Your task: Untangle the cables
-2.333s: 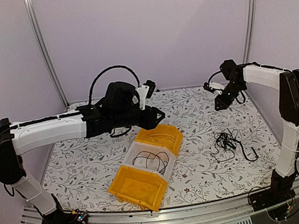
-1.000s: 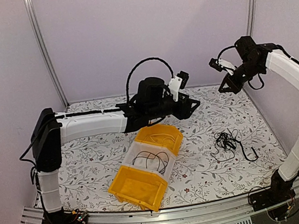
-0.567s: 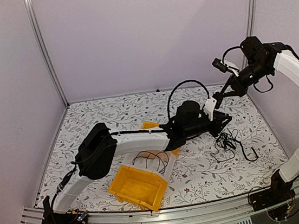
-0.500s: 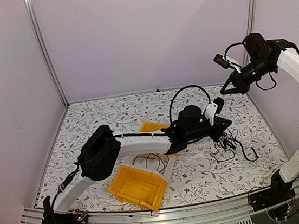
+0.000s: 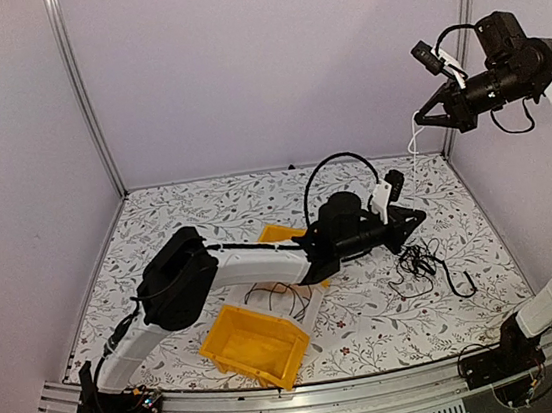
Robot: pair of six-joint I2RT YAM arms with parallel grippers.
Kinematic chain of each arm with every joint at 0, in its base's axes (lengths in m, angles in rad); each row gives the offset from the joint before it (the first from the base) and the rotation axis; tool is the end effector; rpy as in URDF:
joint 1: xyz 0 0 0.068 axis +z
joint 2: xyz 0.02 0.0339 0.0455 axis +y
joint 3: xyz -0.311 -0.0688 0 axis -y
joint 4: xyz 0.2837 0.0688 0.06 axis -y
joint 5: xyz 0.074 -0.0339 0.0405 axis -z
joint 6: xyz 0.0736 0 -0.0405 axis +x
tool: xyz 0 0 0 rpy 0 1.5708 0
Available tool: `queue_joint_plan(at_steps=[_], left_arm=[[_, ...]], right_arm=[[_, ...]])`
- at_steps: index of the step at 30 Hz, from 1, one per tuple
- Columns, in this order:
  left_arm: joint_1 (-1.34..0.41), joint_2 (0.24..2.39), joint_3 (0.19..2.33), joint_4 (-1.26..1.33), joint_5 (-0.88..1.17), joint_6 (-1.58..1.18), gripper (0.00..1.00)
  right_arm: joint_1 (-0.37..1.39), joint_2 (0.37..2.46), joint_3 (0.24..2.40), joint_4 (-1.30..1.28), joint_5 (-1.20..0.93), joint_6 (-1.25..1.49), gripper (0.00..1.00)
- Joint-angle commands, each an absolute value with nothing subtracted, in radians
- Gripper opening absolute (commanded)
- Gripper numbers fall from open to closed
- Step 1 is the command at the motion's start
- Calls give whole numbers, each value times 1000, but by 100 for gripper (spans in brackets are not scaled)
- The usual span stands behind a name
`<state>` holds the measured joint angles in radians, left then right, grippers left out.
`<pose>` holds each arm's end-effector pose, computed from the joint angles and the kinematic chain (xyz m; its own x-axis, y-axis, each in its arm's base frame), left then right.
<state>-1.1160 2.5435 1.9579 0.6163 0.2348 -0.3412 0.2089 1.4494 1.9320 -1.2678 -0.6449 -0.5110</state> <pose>0.2887 -0.6293 0.1863 -0.3138 -0.0990 -0.9443 0.9241 0.1965 -0.3277 0.2840 0.1054 0.5131 -0.3188 -0.4671 -0.8247 -0.8456 0.5333 0.0248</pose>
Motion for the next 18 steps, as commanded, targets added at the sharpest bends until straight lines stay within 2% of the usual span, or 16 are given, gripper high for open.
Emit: queue_joint_plan(at_steps=[1, 5, 12, 18], left_arm=[[-1103, 2466, 1881, 578, 201, -345, 0], [-1071, 2336, 1795, 630, 188, -384, 0], [-999, 2127, 1658, 599, 186, -400, 0], [-945, 2022, 1550, 515, 177, -388, 3]], right_arm=[[209, 1436, 2006, -1193, -519, -583, 0], [207, 1417, 1945, -1148, -486, -641, 0], [229, 1428, 1854, -1101, -596, -559, 0], [298, 1500, 1874, -1062, -593, -546, 0]])
